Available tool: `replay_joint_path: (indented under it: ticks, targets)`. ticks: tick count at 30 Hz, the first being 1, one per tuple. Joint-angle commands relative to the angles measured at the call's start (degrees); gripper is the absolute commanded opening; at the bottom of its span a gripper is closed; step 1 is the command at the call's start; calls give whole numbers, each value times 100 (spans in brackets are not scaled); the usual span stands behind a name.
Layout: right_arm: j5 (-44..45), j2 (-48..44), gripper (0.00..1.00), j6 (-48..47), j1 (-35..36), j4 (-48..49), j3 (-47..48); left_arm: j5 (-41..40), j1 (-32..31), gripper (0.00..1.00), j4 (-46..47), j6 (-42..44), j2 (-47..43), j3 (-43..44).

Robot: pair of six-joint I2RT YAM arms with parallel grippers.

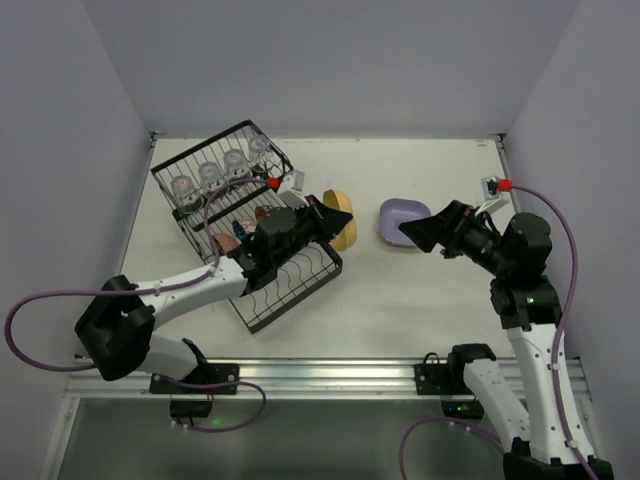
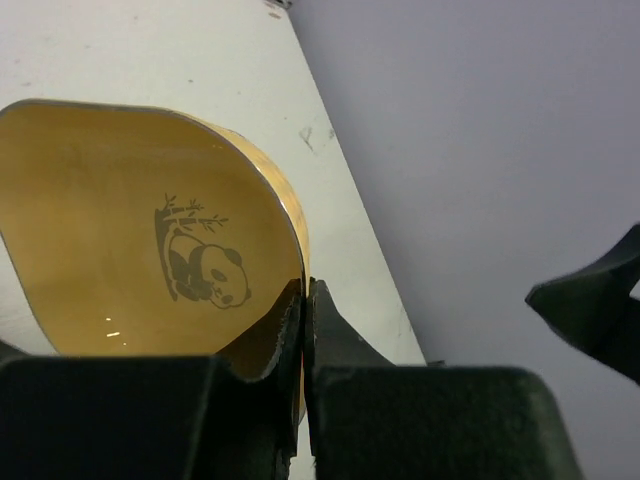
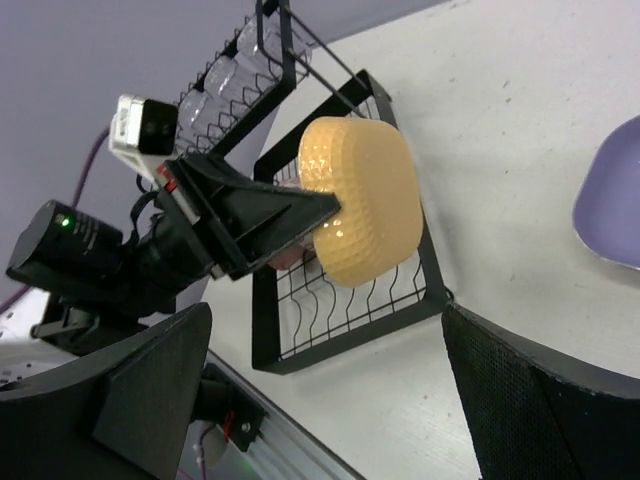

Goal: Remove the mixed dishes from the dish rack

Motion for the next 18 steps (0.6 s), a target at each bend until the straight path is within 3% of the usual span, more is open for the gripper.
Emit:
replay_joint_path:
  ticks: [1,4,8,12,13,15,16,18]
  targets:
    - [792,-270,99,23,-8,-341,609,192,-482,0,-483,2205,-299,949]
    - [1848,-490,99,41,-8,-807,943,-12,-921,0,-1766,3646,-265,1687]
    - [2087,-271,99,-170,-8,-1255,1409,-599,-1580,0,-3750,5127,-247,2365]
    - [1570,282,98,-468,-8,-1563,1813,-810,-2212,0,-4659,6209,-492,2393]
    - [1133,605,92,-730,-8,-1668,2049,-907,-2319,0,-4774,6402,-580,2270]
    - [935,976,90,-1004,79,-2177,2323,-619,-2521,0,-5134,7315,-843,2103]
    - [1362,1334,89,-1249,402,-2658,2611,-539,-2644,0,-5309,7823,-1018,1946]
    - [2118,1609,89,-1479,956,-3013,2798,-696,-2706,0,-5468,8012,-1099,1926]
